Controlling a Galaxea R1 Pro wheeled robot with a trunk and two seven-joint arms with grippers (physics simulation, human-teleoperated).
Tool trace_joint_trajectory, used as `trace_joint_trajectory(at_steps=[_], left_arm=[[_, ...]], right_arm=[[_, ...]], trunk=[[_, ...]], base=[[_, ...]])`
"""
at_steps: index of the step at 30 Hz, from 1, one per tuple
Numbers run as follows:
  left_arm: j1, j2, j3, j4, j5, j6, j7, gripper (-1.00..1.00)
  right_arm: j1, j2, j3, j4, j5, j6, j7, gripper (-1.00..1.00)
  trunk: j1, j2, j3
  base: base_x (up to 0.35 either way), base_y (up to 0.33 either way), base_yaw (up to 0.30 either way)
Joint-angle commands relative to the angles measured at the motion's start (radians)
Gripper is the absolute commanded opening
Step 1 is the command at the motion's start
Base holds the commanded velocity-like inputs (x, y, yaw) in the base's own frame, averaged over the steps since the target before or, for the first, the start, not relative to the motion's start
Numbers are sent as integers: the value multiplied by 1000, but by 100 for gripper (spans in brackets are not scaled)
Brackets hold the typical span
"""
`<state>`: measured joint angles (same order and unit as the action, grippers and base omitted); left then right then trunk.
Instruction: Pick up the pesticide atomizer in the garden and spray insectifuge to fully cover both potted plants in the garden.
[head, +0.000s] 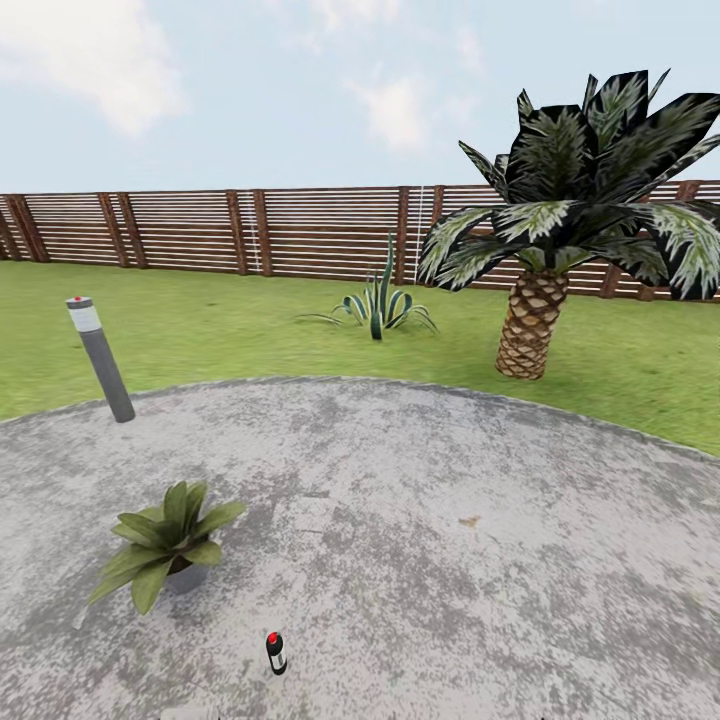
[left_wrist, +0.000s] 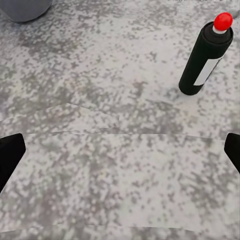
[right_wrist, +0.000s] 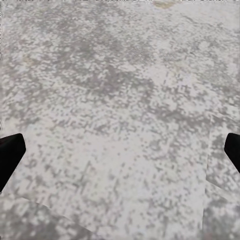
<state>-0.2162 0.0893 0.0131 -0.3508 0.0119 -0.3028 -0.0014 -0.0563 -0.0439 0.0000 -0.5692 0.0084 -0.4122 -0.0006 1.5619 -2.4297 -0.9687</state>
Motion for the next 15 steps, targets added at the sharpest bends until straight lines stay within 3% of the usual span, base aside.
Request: trace_joint_trajectory(at_steps=[1,5,11,15], left_arm=[[0,0,1,1,1,-3,0,100],[0,-1,1,1,2,-4,0,100],[0,-2,1,1,2,-4,0,100],[0,-2,1,1,2,-4,0,100]], right_arm=[[0,2,-1,0,1,-3,-1,100],[0,1,-3,-2,0,-4,-2,100],[0,1,-3,-3,-1,-4,-2,100],[0,1,-3,-3,0,-4,-2,100]], trunk=[[0,0,-1],[0,0,-1],[0,0,-1],[0,0,-1]], base=[[0,0,0],[145,51,0],[281,150,0],[112,64,-150]])
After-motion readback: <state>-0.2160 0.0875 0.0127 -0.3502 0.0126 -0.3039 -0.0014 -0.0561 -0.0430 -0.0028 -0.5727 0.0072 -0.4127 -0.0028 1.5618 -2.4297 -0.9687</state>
